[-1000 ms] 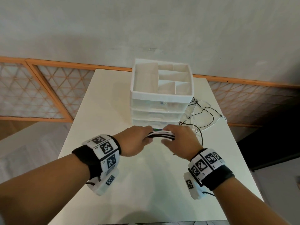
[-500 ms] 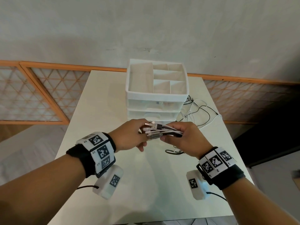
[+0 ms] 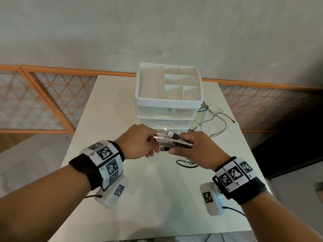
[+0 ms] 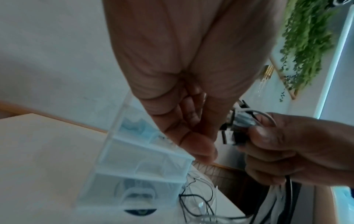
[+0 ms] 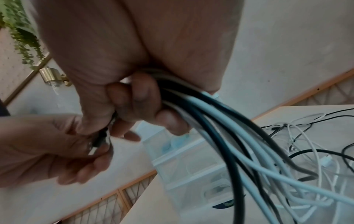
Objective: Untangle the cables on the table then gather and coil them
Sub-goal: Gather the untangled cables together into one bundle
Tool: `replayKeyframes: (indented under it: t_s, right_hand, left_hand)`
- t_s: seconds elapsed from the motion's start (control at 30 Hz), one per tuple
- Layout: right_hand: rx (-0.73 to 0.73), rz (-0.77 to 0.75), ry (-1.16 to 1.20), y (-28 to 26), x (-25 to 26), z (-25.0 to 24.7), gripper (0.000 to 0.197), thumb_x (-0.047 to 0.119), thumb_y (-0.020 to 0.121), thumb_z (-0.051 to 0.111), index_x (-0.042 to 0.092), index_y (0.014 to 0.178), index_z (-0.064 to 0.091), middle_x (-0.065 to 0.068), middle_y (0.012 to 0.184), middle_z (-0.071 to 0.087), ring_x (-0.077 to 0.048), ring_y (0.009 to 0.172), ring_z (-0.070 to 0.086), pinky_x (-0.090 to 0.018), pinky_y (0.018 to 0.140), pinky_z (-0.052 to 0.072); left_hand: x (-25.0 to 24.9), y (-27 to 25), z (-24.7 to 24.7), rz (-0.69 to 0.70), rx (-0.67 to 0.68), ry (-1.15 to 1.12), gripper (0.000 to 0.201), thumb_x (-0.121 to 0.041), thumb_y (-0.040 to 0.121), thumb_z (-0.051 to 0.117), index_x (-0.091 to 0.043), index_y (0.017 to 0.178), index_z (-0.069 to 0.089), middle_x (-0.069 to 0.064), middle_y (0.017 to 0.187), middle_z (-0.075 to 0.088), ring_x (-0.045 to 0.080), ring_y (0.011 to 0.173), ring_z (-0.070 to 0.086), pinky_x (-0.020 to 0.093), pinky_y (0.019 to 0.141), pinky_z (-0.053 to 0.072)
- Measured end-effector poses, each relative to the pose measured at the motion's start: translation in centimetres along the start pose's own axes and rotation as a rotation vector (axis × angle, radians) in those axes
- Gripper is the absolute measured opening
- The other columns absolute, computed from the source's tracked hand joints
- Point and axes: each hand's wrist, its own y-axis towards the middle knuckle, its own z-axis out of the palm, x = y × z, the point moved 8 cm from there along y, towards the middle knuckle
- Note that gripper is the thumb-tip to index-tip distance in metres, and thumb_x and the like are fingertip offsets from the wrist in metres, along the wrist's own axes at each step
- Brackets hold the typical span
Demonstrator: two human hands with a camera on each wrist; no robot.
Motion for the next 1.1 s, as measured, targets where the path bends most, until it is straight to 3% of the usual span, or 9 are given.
replayKeyframes:
  t_s: [0.13,0.27,0.37,0.47,0.57,0.77,0.9,1.03,1.1]
  right_hand:
    - [0.027,-0.007,0.013,0.3,0.4,1.1,0.026,0.038,0.083,0.078,0.018,0.100,0.074,-0.021,0.088,0.070,-0.018,0.068,0.056,-0.036,0.065,0.048]
    - [-0.002,-0.009,-0.021,0.3,0.4,1.1,0.027,0.032,0.085,0.078,0.006,0.091,0.072,-0.002,0.063,0.050,-0.013,0.054,0.042,-0.021,0.052,0.036]
    - [0.022,-0.023,-0.025,0.7,0.4,1.9,0.028,0.032,0.085,0.079,0.006,0.092,0.071,-0.003,0.062,0.053,-0.015,0.053,0.043,-0.025,0.053,0.038]
    - [0.024,-0.072,-0.117,0.9,1.5,2.6,0.018,0.033,0.084,0.079,0.019,0.095,0.076,0.003,0.076,0.072,-0.005,0.063,0.059,-0.024,0.066,0.048]
    - [0.009,-0.104,-0.093,0.9,2.3,2.6,0.008,0.028,0.085,0.077,0.031,0.092,0.075,0.011,0.087,0.075,0.001,0.080,0.067,-0.017,0.075,0.050]
    - [-0.017,-0.098,0.022,0.5,2.7,2.4,0.010,0.029,0.087,0.076,0.023,0.094,0.074,0.005,0.086,0.077,-0.014,0.086,0.072,-0.044,0.087,0.057]
    - [-0.018,-0.029,0.081,0.7,2.0,2.7,0.024,0.042,0.080,0.078,0.021,0.091,0.072,-0.007,0.081,0.075,-0.023,0.066,0.062,-0.055,0.067,0.055]
    - [0.078,-0.042,0.089,1.0,2.4,3.7,0.007,0.025,0.082,0.078,0.024,0.086,0.072,0.001,0.071,0.074,-0.026,0.060,0.061,-0.042,0.063,0.049]
    - [0.069,-0.045,0.057,1.2,2.7,4.1,0.012,0.027,0.081,0.079,0.032,0.076,0.069,0.005,0.062,0.068,-0.026,0.058,0.058,-0.042,0.061,0.050]
  left_hand:
    - [-0.1,0.4,-0.5,-0.005,-0.046,-0.025,0.039,-0.004,0.088,0.051,-0.027,0.119,0.062,-0.002,0.094,0.075,0.016,0.080,0.074,0.038,0.077,0.061]
    - [2.4,0.2,0.6,-0.298,-0.117,-0.842,0.043,-0.003,0.089,0.042,-0.013,0.129,0.054,0.012,0.108,0.068,0.030,0.094,0.066,0.053,0.094,0.054]
    - [0.6,-0.2,1.8,-0.284,-0.014,-1.153,0.037,-0.030,0.090,0.056,-0.008,0.120,0.055,0.012,0.092,0.066,0.030,0.086,0.063,0.050,0.086,0.054]
    - [-0.2,0.4,2.1,-0.229,-0.063,-0.809,0.052,-0.059,0.083,0.065,-0.020,0.118,0.061,0.004,0.092,0.072,0.020,0.077,0.072,0.038,0.074,0.059]
    - [-0.1,0.9,1.4,-0.107,-0.176,-0.526,0.044,-0.061,0.076,0.073,-0.028,0.105,0.067,0.006,0.093,0.074,0.019,0.074,0.073,0.041,0.076,0.062]
    - [1.4,0.9,1.7,-0.126,-0.204,-0.536,0.039,-0.049,0.088,0.066,-0.010,0.092,0.067,0.009,0.070,0.070,0.019,0.059,0.063,0.040,0.062,0.057]
    - [1.4,0.9,1.0,-0.099,-0.226,-0.407,0.041,-0.053,0.090,0.059,-0.013,0.082,0.069,0.008,0.062,0.067,0.022,0.052,0.056,0.033,0.055,0.044]
    - [0.4,1.0,0.6,-0.060,-0.183,-0.291,0.048,-0.061,0.089,0.055,-0.016,0.081,0.067,0.008,0.068,0.071,0.018,0.049,0.056,0.032,0.056,0.046]
    - [0.3,1.1,0.7,-0.071,-0.147,-0.306,0.055,-0.072,0.075,0.064,-0.018,0.086,0.067,0.002,0.079,0.073,0.016,0.066,0.068,0.033,0.062,0.056]
